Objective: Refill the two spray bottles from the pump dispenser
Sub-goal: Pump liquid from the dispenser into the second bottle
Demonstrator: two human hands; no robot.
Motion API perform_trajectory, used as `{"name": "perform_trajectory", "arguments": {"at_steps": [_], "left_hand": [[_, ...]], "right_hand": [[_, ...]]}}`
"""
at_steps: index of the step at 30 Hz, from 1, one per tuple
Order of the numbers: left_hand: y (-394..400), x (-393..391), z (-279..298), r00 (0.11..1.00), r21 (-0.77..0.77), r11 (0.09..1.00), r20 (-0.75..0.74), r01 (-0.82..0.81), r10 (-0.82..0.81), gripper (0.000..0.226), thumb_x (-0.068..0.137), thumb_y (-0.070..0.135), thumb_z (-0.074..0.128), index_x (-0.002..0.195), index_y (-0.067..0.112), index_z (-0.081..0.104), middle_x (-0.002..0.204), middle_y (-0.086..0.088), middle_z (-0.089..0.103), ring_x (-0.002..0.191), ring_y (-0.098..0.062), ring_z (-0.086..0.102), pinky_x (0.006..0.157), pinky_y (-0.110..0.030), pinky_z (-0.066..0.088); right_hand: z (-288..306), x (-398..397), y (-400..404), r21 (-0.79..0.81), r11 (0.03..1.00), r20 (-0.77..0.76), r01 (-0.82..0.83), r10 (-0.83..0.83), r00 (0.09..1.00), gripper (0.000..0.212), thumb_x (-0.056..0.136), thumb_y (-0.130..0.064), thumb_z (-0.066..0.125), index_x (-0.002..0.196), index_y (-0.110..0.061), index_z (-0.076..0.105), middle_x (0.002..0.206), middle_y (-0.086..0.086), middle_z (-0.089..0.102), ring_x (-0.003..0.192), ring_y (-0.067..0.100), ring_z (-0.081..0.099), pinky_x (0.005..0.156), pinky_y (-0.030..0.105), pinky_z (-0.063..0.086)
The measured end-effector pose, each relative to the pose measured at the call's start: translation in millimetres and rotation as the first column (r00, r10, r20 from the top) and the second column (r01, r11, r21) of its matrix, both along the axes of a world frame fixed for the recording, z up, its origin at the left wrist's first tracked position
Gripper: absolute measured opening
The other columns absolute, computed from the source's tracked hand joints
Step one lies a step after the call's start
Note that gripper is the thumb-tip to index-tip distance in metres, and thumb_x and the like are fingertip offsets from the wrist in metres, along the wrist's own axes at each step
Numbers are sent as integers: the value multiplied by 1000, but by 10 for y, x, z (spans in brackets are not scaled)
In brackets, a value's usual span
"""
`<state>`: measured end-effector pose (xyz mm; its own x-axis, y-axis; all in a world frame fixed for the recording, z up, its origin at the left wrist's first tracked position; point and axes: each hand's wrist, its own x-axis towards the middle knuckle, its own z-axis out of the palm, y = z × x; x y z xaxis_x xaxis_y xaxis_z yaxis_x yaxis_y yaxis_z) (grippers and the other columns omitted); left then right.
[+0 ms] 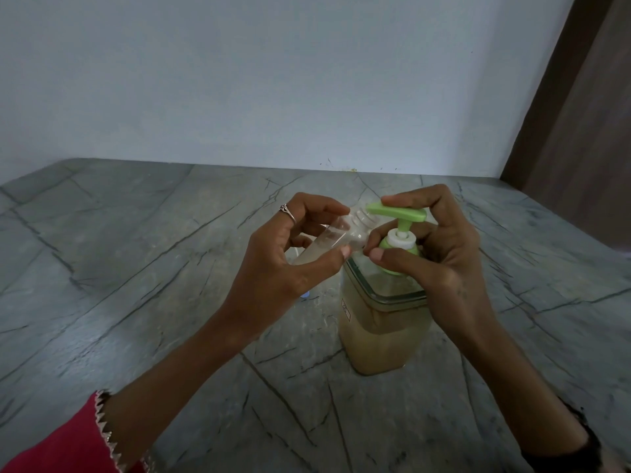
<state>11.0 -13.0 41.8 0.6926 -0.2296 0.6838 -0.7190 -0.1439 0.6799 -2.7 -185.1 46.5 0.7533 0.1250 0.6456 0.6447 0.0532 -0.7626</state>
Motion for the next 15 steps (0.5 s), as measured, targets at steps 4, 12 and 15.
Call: {"name": "perform_trajectory", "arguments": {"at_steps": [4, 12, 15], "left_hand": [[-2, -2, -3, 1000, -6, 1000, 3, 2, -2, 29, 73, 28, 63, 101, 31, 56, 98, 19, 65, 91, -5, 63, 72, -15, 47], [-4, -4, -6, 1000, -3, 1000, 6, 0, 0, 29, 73, 29, 63, 101, 30, 55, 97, 21, 65, 90, -4, 63, 73, -16, 49], [-6, -2, -8, 1000, -9, 1000, 4, 6, -6, 28, 74, 28, 63, 101, 29, 56, 96, 20, 65, 89, -3, 63, 72, -15, 48]], "right_hand": [[-5, -5, 1, -22, 1000, 16, 15, -15, 1000, 35, 70, -8, 69, 99, -23, 55, 79, 4, 71, 76, 17, 69, 70, 24, 55], [40, 3, 0, 6, 1000, -23, 29, -29, 999, 35, 67, 6, 66, 89, -20, 57, 71, 11, 70, 65, 18, 67, 60, 25, 55], [64, 3, 0, -9, 999, -16, 50, -50, 999, 31, 66, 5, 66, 84, -19, 57, 73, 14, 69, 64, 22, 68, 59, 30, 56]]}}
